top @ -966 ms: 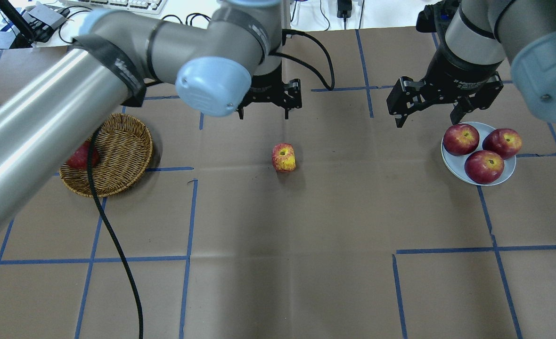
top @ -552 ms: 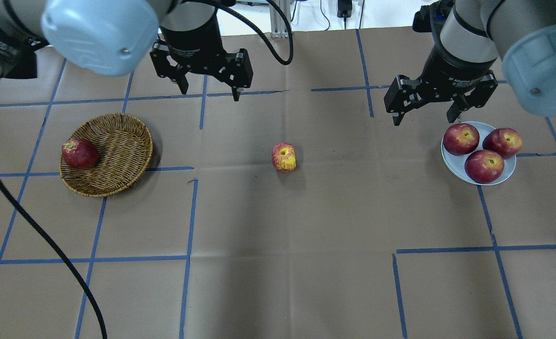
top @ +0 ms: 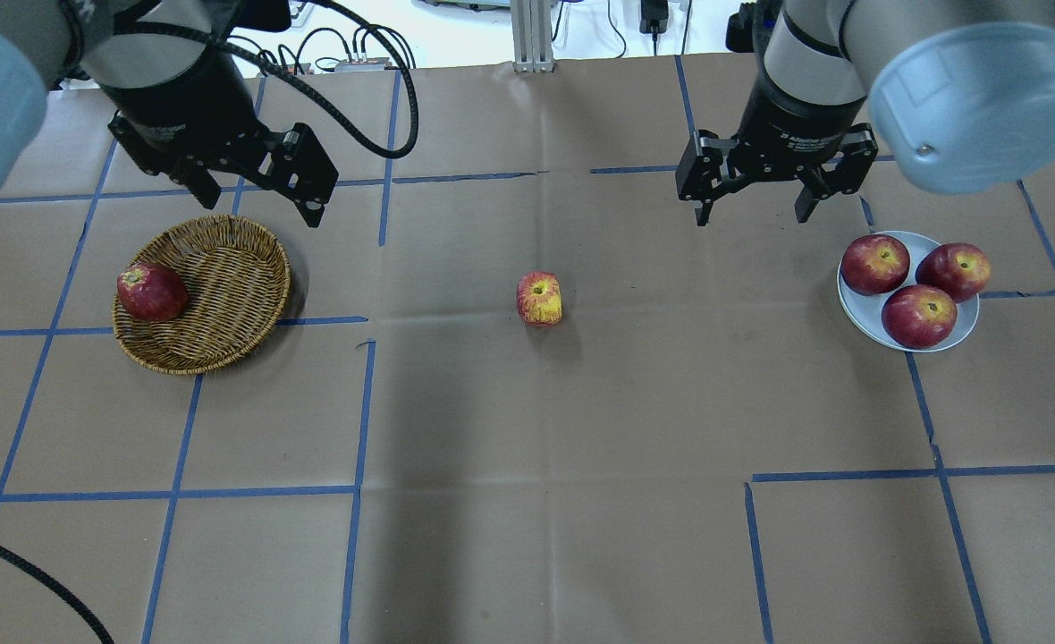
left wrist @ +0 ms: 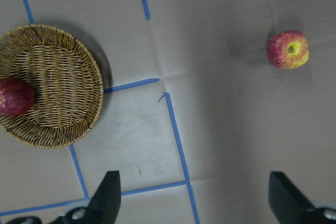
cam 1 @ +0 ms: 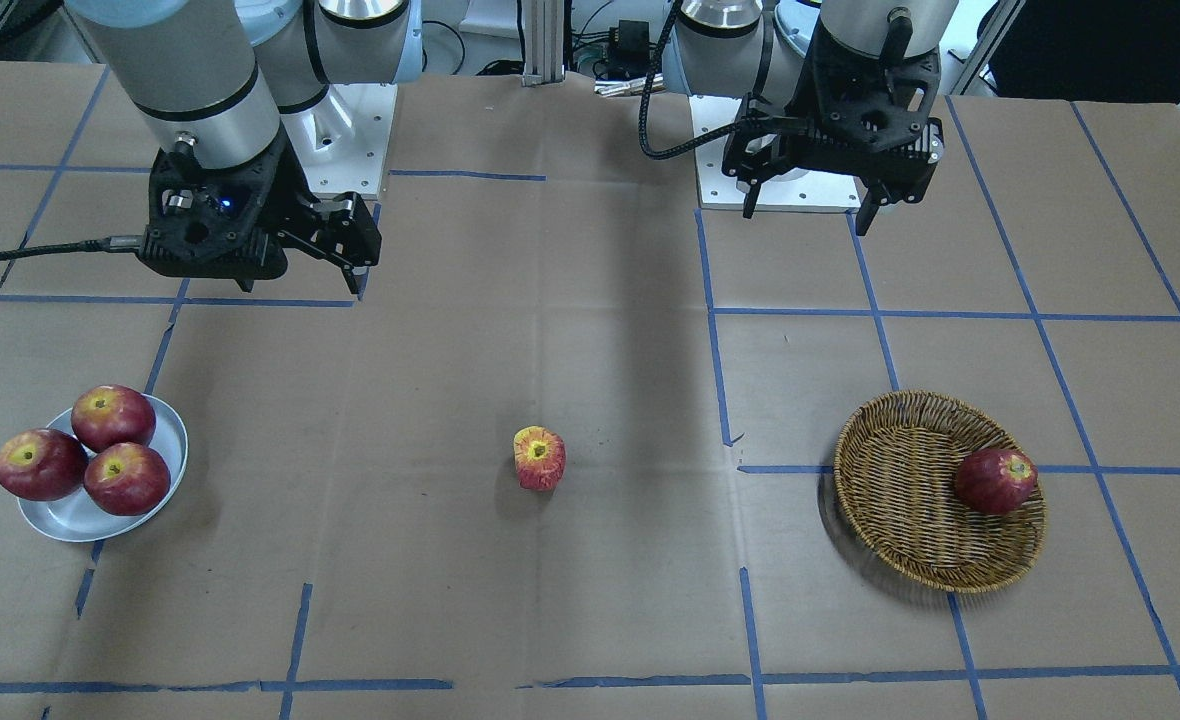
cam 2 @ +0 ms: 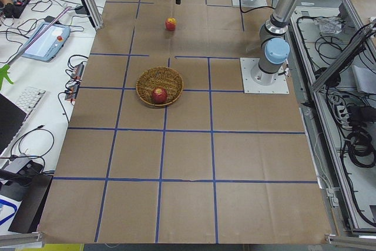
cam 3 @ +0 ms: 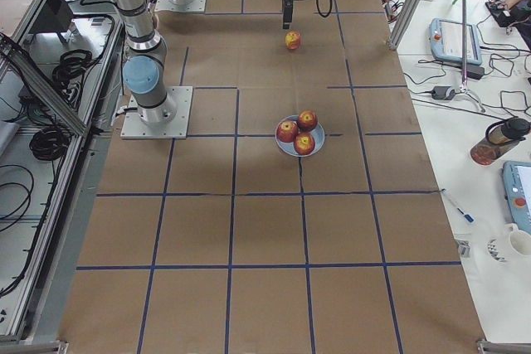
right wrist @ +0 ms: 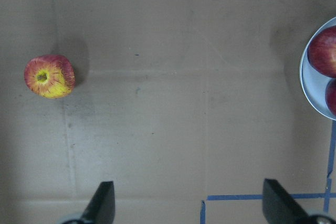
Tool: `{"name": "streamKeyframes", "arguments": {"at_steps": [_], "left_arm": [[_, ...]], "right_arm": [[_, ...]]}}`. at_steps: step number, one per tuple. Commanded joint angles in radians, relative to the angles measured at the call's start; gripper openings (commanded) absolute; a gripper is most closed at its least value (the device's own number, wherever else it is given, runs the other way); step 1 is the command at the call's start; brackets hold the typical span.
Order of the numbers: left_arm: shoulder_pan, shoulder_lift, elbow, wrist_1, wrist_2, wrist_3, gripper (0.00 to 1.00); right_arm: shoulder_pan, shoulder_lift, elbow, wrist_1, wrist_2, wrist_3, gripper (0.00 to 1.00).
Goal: Transfer apple from basket to plate
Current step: 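Raise the left gripper away from the apple back toward the basket, then grasp the apple with the right gripper while the left arm settles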
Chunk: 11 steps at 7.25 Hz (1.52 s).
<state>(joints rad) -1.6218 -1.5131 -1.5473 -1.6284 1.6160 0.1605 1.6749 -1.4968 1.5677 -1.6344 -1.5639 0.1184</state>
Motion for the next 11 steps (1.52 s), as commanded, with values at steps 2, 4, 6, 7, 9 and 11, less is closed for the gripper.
{"name": "streamKeyframes", "arguments": {"at_steps": [2,4,6,7,9,11], "left_arm": [[0.04,0.074,-0.141,0.059,-0.001,0.008,0.99],[0.043,0.099,-0.146,0.056,0.007,0.008,0.99],[0.045,0.099,-0.146,0.056,0.007,0.008,0.99],[0.046,0.099,-0.148,0.056,0.007,0.008,0.99],[0.048,0.097,-0.146,0.056,0.004,0.004,0.99],[0.048,0.096,-0.146,0.056,0.004,0.004,0.99]], "right_arm": [[0.164,0.128,-0.029,-0.132,-0.002,0.18,1.0],[0.244,0.232,-0.029,-0.253,-0.004,0.283,1.0],[0.284,0.329,-0.023,-0.352,-0.007,0.325,1.0],[0.292,0.367,-0.012,-0.413,-0.007,0.325,1.0],[0.293,0.42,0.008,-0.468,-0.005,0.322,1.0],[0.296,0.466,0.023,-0.525,-0.007,0.322,1.0]]}}
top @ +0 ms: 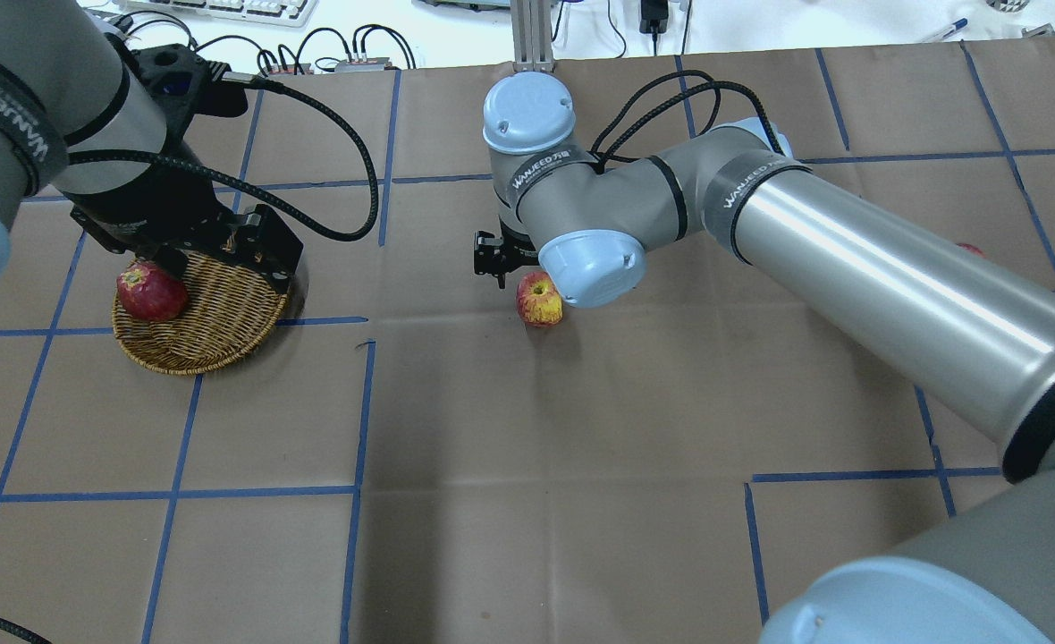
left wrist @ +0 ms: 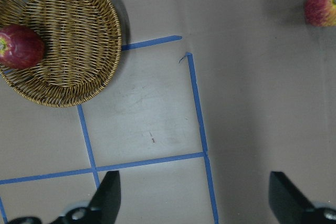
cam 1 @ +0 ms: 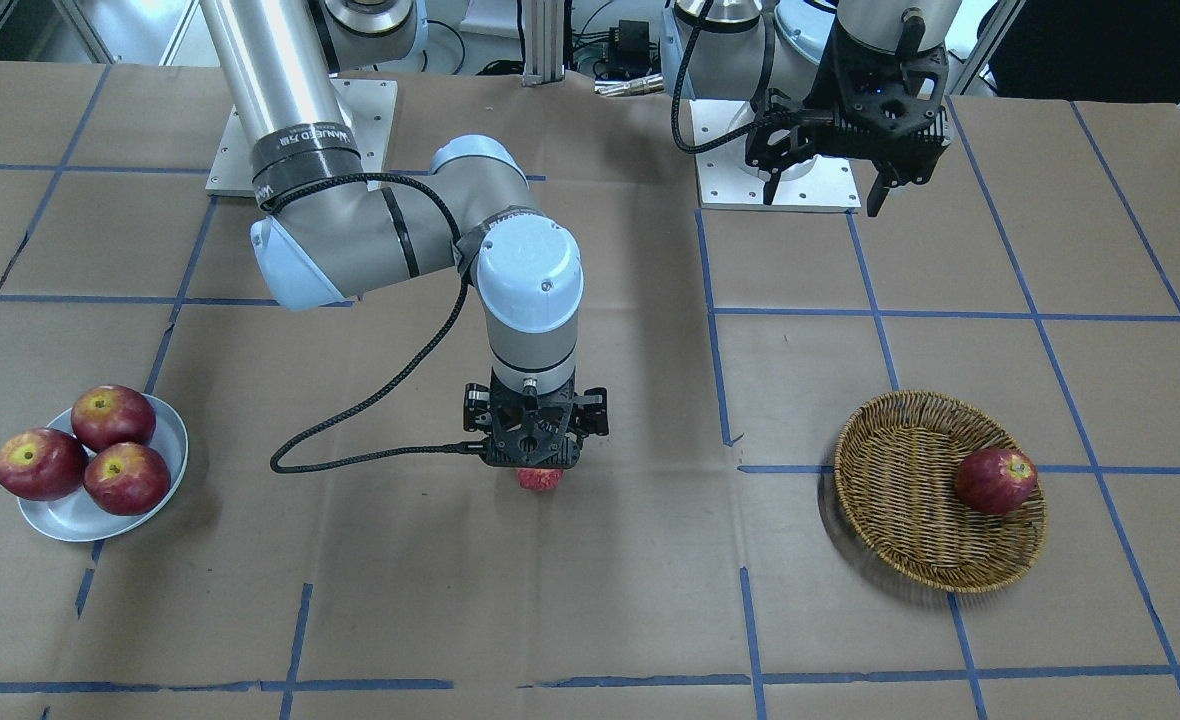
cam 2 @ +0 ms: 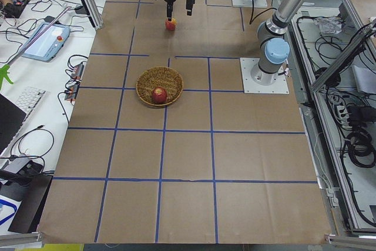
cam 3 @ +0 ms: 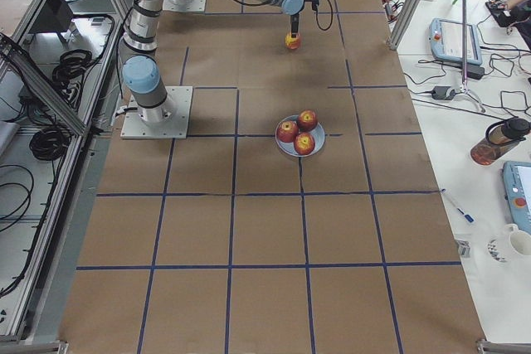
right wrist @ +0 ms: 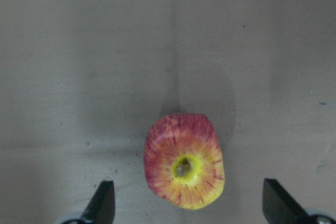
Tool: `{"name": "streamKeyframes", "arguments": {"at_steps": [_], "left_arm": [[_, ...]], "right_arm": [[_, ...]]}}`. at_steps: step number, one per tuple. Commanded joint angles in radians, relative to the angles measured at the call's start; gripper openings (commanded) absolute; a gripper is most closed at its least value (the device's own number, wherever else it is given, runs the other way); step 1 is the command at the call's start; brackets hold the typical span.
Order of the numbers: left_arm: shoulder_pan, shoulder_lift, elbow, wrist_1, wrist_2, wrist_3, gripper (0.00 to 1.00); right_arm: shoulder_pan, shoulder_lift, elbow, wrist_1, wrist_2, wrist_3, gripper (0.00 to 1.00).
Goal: Transfer apple from basket to plate
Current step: 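Grasp the apple with the right gripper while the left arm settles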
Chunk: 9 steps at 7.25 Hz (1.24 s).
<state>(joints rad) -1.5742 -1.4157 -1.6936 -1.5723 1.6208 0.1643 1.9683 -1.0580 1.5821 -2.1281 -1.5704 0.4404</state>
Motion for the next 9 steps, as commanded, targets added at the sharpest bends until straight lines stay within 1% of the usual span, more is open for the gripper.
{"name": "streamKeyframes", "arguments": {"at_steps": [1,2,4,5,6,7,8,9], "left_arm": [[0.0,-0.006,0.0,0.0,-0.002,0.0,0.99],[0.0,-0.006,0.0,0.0,-0.002,-0.002,0.99],[0.0,-0.006,0.0,0.0,-0.002,-0.002,0.99],[0.0,-0.006,0.0,0.0,-0.002,-0.002,0.99],[0.0,-0.006,-0.001,0.0,-0.002,-0.002,0.99],[0.0,-0.006,0.0,0.0,-0.002,-0.003,0.99],[0.0,-0.006,0.0,0.0,-0.004,-0.003,0.99],[0.0,-0.008,0.0,0.0,-0.005,-0.003,0.99]], "right_arm": [[0.004,0.039,0.009,-0.032,0.001,0.0,1.0],[0.004,0.058,0.009,-0.032,0.001,-0.005,0.98],[0.004,0.069,0.007,-0.033,0.001,-0.008,0.77],[0.004,0.069,0.007,-0.033,0.001,-0.008,0.62],[0.001,0.07,0.004,-0.033,0.001,-0.009,0.5],[-0.002,0.067,-0.002,-0.033,0.0,-0.014,0.42],[-0.009,0.05,-0.008,-0.032,-0.003,-0.016,0.4],[-0.02,0.009,-0.005,-0.03,-0.005,-0.019,0.4]]}}
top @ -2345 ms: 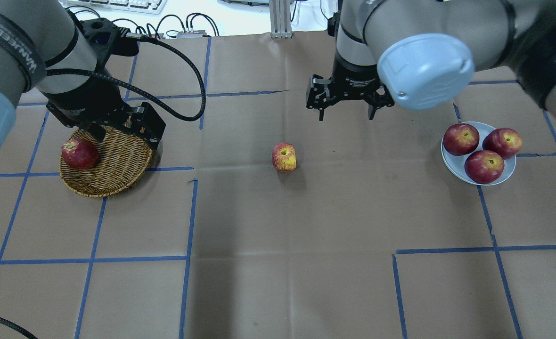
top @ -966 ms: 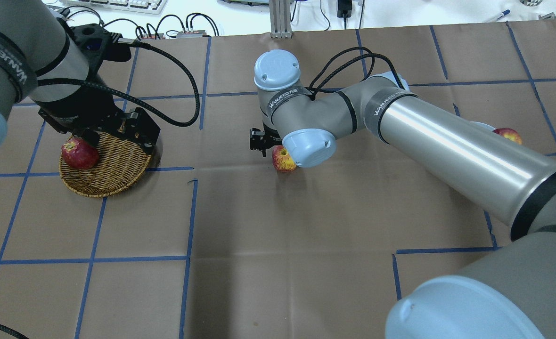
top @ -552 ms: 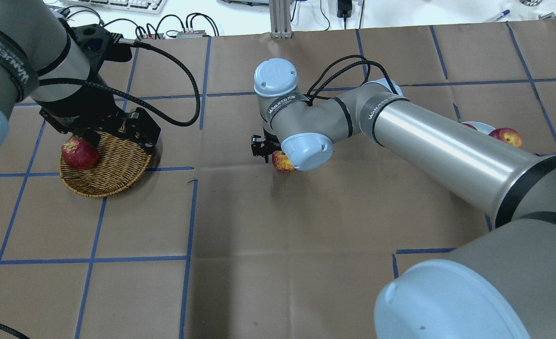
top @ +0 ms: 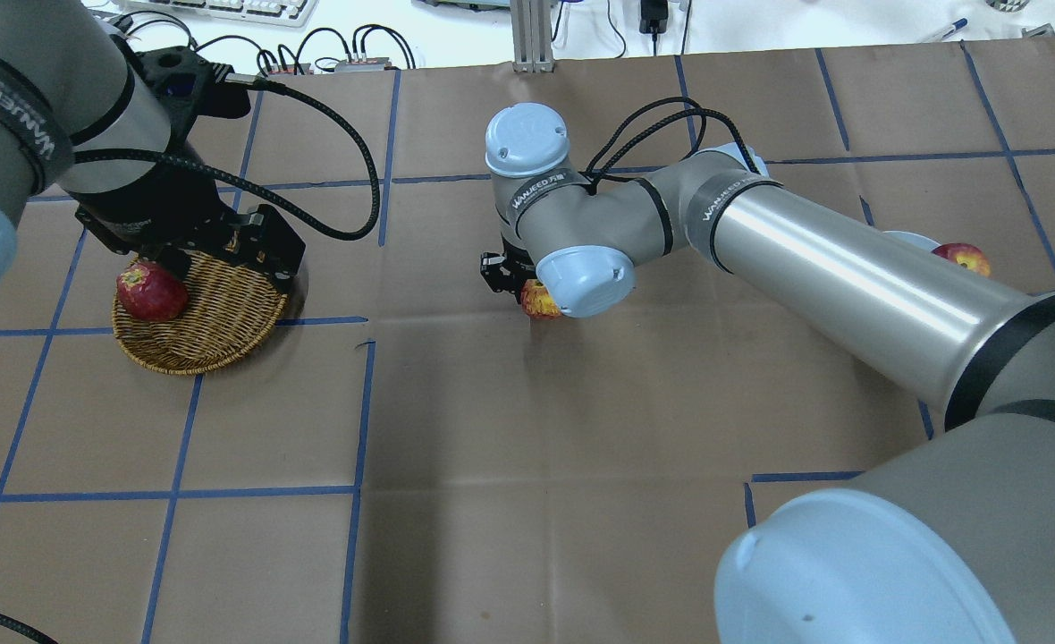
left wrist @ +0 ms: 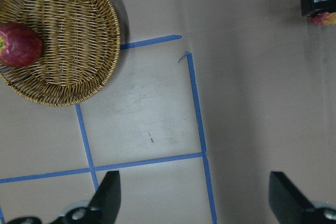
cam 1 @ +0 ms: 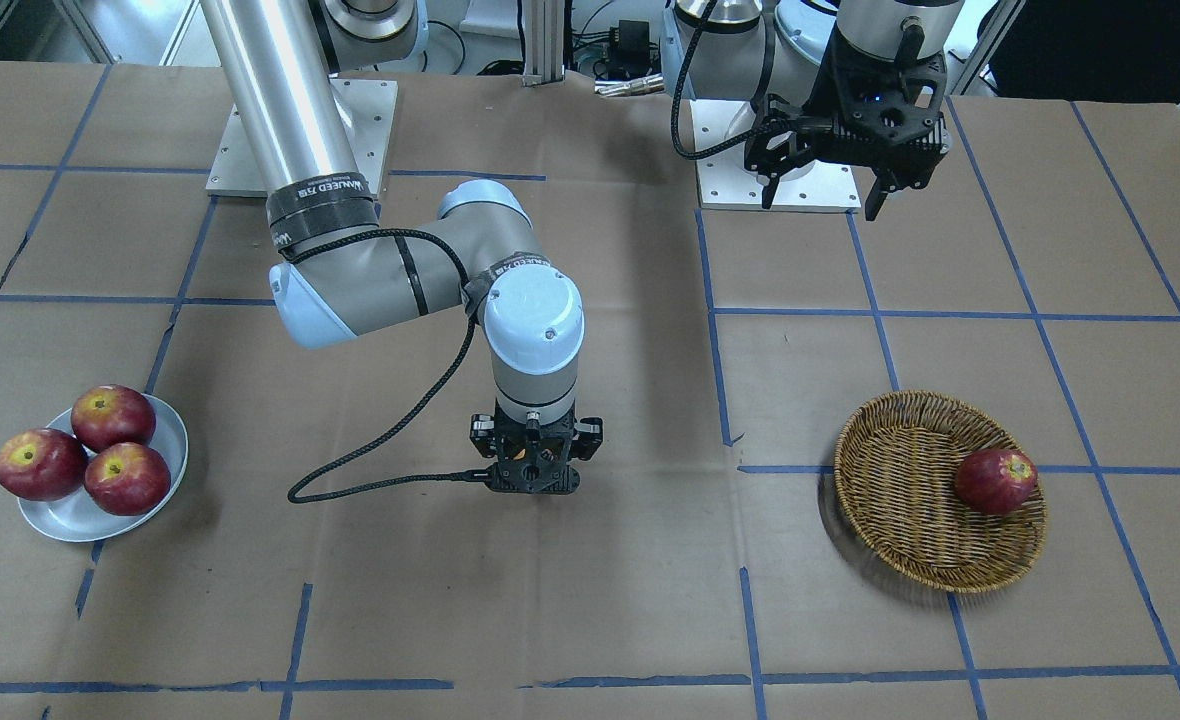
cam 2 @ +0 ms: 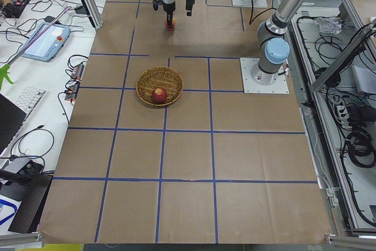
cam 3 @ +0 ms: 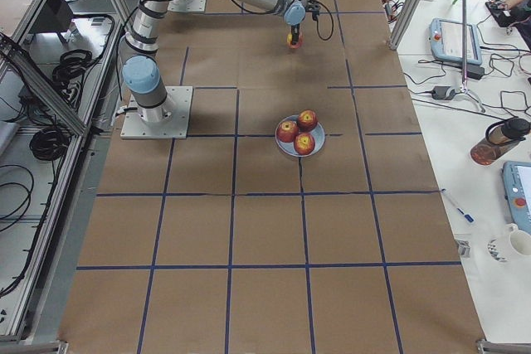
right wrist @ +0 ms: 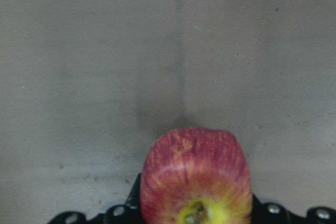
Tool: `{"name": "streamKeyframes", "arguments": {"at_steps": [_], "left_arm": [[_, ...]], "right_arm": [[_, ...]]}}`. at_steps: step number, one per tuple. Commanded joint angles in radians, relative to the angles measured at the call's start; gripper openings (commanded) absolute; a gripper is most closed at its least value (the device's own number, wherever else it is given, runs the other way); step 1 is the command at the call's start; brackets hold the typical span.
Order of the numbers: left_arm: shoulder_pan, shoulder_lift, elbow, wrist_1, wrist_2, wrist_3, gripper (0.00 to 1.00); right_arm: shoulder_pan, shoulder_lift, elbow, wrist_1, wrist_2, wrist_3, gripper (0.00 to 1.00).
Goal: Transfer apple from basket to plate
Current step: 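Carry the apple with the right gripper over the white plate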
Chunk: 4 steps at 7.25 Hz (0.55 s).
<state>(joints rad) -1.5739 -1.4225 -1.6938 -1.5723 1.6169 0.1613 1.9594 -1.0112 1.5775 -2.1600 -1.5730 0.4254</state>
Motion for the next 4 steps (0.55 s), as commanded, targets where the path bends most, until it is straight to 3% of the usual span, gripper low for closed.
{"name": "streamKeyframes", "arguments": {"at_steps": [1,4], "left_arm": [[0.0,-0.001,0.0,0.0,-0.002,0.0,0.99],[0.0,0.002,0.0,0.0,0.001,0.0,0.99]], "right_arm": [[-0.039,-0.105,0.009,0.028,-0.002,-0.026,0.41],[-0.285,-0.335,0.035,0.294,-0.024,-0.387,0.41]]}}
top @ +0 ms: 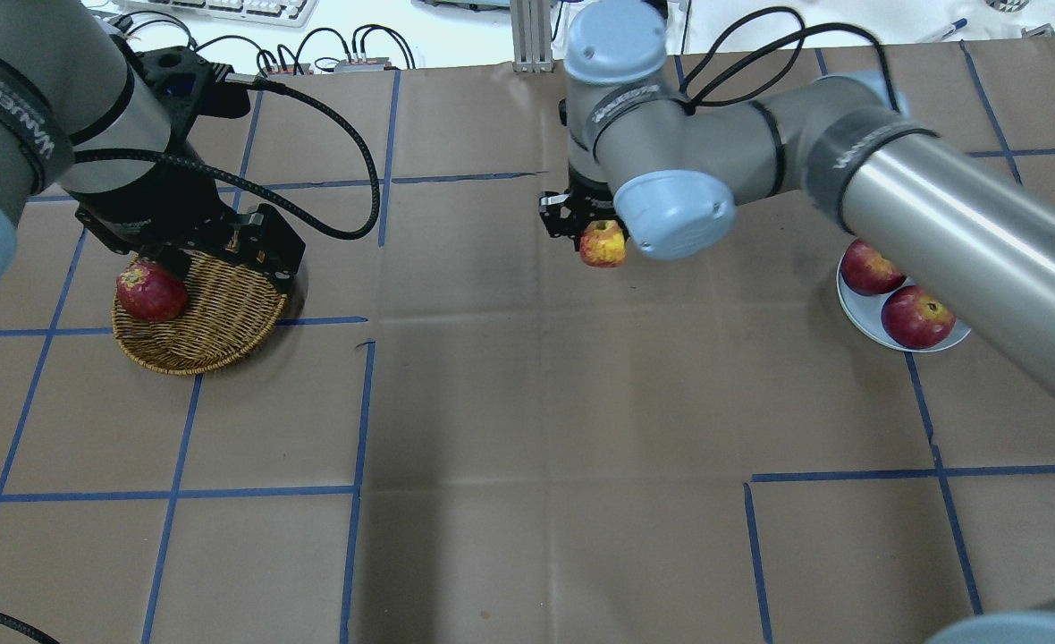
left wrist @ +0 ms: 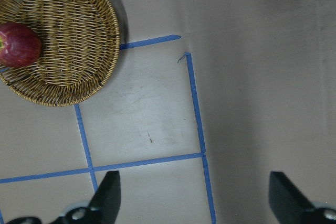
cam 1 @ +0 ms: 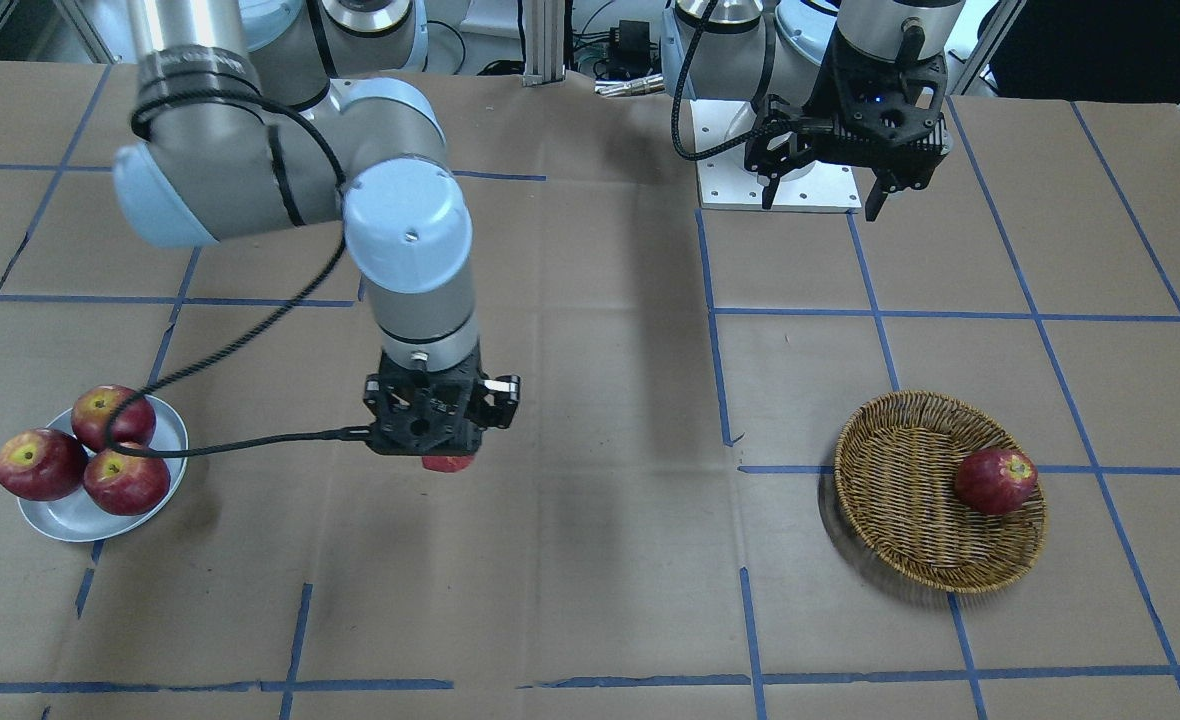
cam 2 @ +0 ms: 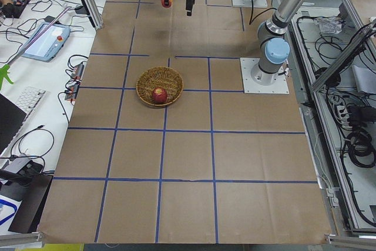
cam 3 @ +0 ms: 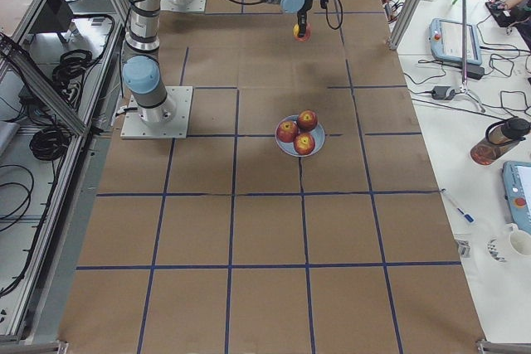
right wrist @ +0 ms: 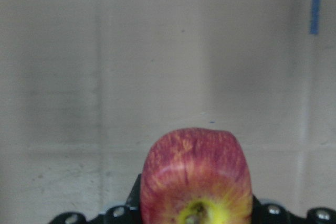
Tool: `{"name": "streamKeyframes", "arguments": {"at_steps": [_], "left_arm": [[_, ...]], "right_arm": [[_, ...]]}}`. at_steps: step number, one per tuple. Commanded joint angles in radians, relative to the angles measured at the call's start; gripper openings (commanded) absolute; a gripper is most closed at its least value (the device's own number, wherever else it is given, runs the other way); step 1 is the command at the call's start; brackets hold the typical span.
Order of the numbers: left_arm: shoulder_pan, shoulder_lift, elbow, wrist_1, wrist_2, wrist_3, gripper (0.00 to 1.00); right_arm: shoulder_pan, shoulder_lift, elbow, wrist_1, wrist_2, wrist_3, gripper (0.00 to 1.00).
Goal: Transfer apple from basket to plate
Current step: 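Carry the apple with the right gripper over the white plate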
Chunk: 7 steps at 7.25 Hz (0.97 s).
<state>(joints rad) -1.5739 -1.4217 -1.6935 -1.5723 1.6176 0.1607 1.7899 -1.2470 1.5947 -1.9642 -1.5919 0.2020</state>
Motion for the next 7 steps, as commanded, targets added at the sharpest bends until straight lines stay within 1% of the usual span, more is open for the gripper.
{"name": "streamKeyframes", "arguments": {"at_steps": [1,3,4,5,6,7], "left_arm": [[0.0,0.0,0.0,0.0,-0.001,0.0,0.99],[0.0,0.0,0.0,0.0,-0.001,0.0,0.99],[0.0,-0.002,0.0,0.0,-0.002,0.0,0.99],[0.0,-0.008,0.002,0.015,-0.002,-0.001,0.99],[-0.002,-0.014,0.002,0.044,-0.002,-0.001,0.99],[-0.002,-0.017,0.003,0.046,-0.002,-0.001,0.99]], "right_arm": [[-0.223,-0.151,0.071,0.105,-0.005,-0.308,0.41],[-0.437,-0.224,0.163,0.094,0.001,-0.515,0.41],[-0.528,-0.226,0.189,0.088,0.01,-0.646,0.41],[-0.6,-0.217,0.203,0.078,0.016,-0.738,0.41],[-0.641,-0.2,0.217,0.015,0.02,-0.803,0.41],[-0.644,-0.155,0.223,-0.048,0.021,-0.814,0.41]]}}
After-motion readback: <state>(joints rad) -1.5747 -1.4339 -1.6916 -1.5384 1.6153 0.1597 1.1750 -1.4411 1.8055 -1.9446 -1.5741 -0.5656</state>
